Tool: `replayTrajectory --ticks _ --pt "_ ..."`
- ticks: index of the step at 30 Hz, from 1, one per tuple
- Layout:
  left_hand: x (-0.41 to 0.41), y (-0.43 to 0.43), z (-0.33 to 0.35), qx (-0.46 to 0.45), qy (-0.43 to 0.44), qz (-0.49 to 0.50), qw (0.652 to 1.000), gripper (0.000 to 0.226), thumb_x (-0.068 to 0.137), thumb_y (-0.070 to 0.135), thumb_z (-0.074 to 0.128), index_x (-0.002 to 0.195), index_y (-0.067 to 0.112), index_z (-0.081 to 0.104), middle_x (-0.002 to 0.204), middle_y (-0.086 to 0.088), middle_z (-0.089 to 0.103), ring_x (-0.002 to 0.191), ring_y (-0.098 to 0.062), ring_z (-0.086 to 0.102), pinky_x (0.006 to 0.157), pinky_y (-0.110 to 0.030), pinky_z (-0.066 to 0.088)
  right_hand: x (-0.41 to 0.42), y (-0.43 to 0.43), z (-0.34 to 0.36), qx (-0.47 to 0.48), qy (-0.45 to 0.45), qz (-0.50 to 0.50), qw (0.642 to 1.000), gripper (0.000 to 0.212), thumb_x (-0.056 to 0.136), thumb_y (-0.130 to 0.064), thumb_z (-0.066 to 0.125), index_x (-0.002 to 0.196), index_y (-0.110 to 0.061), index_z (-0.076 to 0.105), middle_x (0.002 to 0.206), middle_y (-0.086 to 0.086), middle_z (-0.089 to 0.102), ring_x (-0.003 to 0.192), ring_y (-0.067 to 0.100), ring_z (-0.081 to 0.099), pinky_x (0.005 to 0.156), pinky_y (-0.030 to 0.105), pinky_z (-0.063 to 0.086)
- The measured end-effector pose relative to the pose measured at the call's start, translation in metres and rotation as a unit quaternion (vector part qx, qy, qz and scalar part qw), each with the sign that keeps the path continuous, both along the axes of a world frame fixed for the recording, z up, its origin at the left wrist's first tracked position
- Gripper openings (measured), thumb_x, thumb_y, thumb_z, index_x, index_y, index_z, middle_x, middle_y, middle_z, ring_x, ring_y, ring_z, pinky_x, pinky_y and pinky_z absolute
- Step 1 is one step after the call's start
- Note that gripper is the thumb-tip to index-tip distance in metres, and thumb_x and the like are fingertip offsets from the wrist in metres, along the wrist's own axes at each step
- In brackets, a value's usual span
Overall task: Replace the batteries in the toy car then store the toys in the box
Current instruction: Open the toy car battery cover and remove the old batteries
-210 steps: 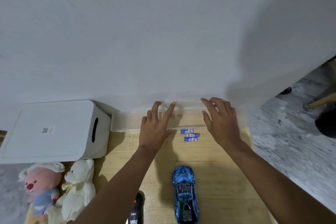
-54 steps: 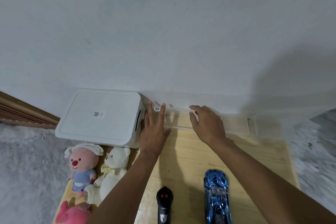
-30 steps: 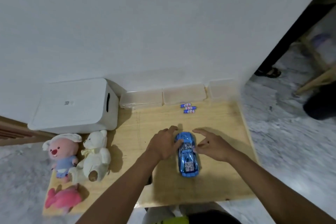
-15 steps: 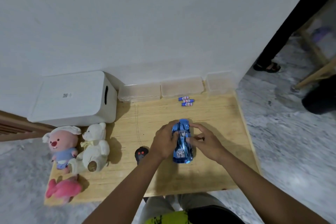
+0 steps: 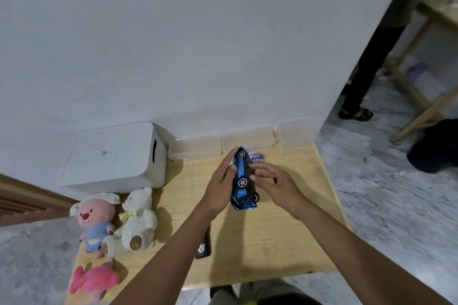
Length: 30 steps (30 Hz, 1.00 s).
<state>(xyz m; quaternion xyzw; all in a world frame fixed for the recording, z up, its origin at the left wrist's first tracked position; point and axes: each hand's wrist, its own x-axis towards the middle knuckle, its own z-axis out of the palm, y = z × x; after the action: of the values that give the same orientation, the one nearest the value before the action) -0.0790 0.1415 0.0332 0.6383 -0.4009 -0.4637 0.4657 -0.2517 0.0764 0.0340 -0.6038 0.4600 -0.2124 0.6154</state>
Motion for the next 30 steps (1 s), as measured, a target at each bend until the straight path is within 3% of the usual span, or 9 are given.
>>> replayTrajectory --ticks 3,5,8,11,14,16,22,27,30 --pt "0.004 0.009 0.006 -0.002 0.008 -0.005 1.000 0.047 0.113 0.016 0.034 0.154 0.036 0.044 0.154 0.005 0.050 0.138 -0.014 0.054 0.117 -0.044 0.044 0.004 0.009 0.011 0.040 -0.024 0.011 0.999 0.028 0.094 -0.029 0.069 0.121 -0.035 0.066 0.109 -0.004 0.072 0.059 -0.006 0.060 0.046 0.008 0.038" --pt "0.007 0.018 0.010 -0.010 0.013 -0.006 1.000 0.045 0.113 0.017 0.034 0.152 0.038 0.043 0.154 0.005 0.050 0.139 -0.016 0.053 0.116 -0.042 0.045 0.007 0.014 0.011 0.070 -0.033 0.027 0.997 0.027 0.095 -0.028 0.068 0.120 -0.039 0.064 0.083 -0.011 0.071 0.042 0.007 0.034 0.037 0.020 0.027" --pt "0.011 0.032 0.011 -0.013 -0.014 -0.015 1.000 0.045 0.114 0.023 0.032 0.153 0.044 0.040 0.158 0.009 0.045 0.144 -0.012 0.047 0.121 -0.042 0.039 0.011 0.023 0.014 0.077 -0.021 0.047 0.996 0.027 0.094 -0.030 0.070 0.117 -0.041 0.063 0.065 -0.014 0.065 0.049 0.015 0.023 0.040 0.024 0.021" --pt "0.019 0.044 0.013 0.012 -0.027 -0.027 0.999 0.048 0.109 0.042 0.040 0.155 0.053 0.034 0.162 0.016 0.040 0.148 -0.007 0.039 0.124 -0.044 0.034 0.016 0.035 0.029 0.034 -0.012 0.034 0.999 0.028 0.095 -0.026 0.069 0.121 -0.034 0.064 0.091 -0.009 0.067 0.046 0.000 0.049 0.042 0.012 0.035" --pt "0.030 0.057 0.018 0.031 -0.015 -0.054 0.998 0.055 0.104 0.044 0.050 0.149 0.066 0.028 0.155 0.014 0.050 0.139 -0.012 0.053 0.115 -0.050 0.046 0.020 0.041 0.036 -0.049 0.025 0.039 0.998 0.027 0.094 -0.029 0.070 0.118 -0.042 0.066 0.121 -0.010 0.065 0.093 -0.006 0.065 0.072 0.013 0.047" --pt "0.036 0.065 0.022 0.007 -0.043 -0.064 0.997 0.060 0.108 0.028 0.048 0.153 0.061 0.027 0.150 0.011 0.054 0.128 -0.012 0.062 0.107 -0.047 0.053 0.021 0.046 0.038 -0.079 0.052 0.031 0.995 0.030 0.089 -0.030 0.075 0.113 -0.046 0.066 0.113 -0.010 0.068 0.104 0.002 0.064 0.082 0.021 0.045" --pt "0.035 0.077 0.030 -0.058 -0.090 -0.036 0.994 0.041 0.111 0.016 0.040 0.144 0.039 0.046 0.133 0.005 0.062 0.102 -0.015 0.072 0.086 -0.048 0.063 0.028 0.057 0.043 -0.119 0.046 -0.040 0.991 0.028 0.079 -0.033 0.083 0.100 -0.042 0.067 0.093 -0.010 0.073 0.101 0.000 0.065 0.088 0.027 0.048" --pt "0.032 0.080 0.038 -0.070 -0.091 -0.045 0.992 0.053 0.097 0.017 0.071 0.139 0.038 0.047 0.132 0.015 0.061 0.103 -0.007 0.070 0.082 -0.020 0.058 0.030 0.063 0.050 -0.163 0.045 -0.066 0.983 0.027 0.075 -0.032 0.086 0.095 -0.036 0.070 0.091 -0.011 0.073 0.097 -0.004 0.065 0.086 0.023 0.044" --pt "0.035 0.080 0.037 -0.070 -0.069 -0.043 0.994 0.059 0.089 0.018 0.081 0.135 0.035 0.048 0.131 0.009 0.063 0.107 -0.009 0.070 0.085 -0.020 0.057 0.032 0.065 0.053 -0.184 0.058 -0.067 0.979 0.025 0.073 -0.033 0.087 0.090 -0.032 0.068 0.088 -0.013 0.074 0.095 -0.004 0.066 0.082 0.022 0.045"
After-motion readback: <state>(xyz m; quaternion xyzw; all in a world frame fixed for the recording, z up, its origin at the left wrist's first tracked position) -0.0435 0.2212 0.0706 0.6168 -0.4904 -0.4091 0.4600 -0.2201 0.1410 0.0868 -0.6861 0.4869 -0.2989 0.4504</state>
